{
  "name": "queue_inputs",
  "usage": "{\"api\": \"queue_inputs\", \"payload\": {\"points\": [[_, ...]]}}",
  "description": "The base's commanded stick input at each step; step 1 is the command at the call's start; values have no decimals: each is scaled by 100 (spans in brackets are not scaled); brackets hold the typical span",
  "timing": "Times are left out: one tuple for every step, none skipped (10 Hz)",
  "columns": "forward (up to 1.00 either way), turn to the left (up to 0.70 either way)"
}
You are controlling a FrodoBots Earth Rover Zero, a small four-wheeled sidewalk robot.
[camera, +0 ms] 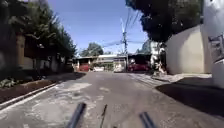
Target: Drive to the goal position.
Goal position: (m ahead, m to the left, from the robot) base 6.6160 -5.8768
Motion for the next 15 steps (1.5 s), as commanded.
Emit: {"api": "queue_inputs", "payload": {"points": [[70, 0], [70, 0], [70, 0], [70, 0], [70, 0], [70, 0], [70, 0], [70, 0], [70, 0], [70, 0], [70, 0], [70, 0], [70, 0], [70, 0], [70, 0]]}}
